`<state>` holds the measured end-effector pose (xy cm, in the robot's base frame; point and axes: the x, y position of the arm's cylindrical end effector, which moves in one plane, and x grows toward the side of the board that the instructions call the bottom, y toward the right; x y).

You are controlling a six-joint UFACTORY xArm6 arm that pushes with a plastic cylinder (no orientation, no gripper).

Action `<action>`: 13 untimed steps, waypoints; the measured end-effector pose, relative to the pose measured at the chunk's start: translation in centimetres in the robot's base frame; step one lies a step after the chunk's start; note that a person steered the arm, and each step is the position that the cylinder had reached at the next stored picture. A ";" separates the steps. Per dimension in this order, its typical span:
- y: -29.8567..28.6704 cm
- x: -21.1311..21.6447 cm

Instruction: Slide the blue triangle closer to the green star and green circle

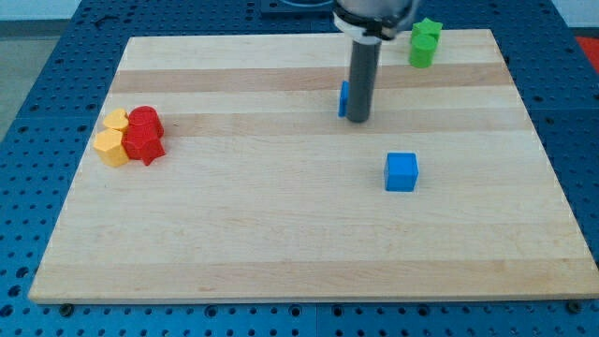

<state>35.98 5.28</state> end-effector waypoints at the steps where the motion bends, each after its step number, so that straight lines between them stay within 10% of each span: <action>1: -0.9 -1.2; 5: -7.3 -4.3; 13: 5.1 -7.2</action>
<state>28.83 10.39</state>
